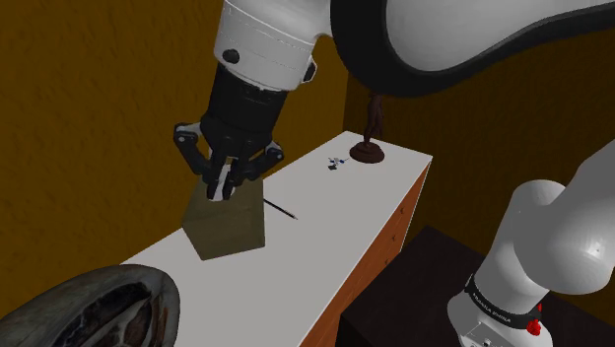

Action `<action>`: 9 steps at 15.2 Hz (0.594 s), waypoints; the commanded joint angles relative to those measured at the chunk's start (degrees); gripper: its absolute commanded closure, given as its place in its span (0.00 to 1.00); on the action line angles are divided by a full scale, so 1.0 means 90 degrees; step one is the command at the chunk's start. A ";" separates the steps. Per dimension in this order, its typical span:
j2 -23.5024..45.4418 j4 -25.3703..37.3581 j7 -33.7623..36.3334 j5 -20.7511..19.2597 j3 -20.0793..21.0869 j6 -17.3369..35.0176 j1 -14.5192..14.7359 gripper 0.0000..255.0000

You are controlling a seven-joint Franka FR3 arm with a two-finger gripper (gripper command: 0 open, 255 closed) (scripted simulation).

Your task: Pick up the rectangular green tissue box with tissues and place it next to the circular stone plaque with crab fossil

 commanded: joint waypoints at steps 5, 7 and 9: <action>0.0010 -0.0502 -0.0010 0.0035 0.0056 0.0516 0.0028 1.00; 0.0032 -0.0655 -0.0006 0.0037 0.0082 0.0689 0.0032 1.00; 0.0059 -0.0803 0.0002 0.0036 0.0110 0.0862 0.0035 1.00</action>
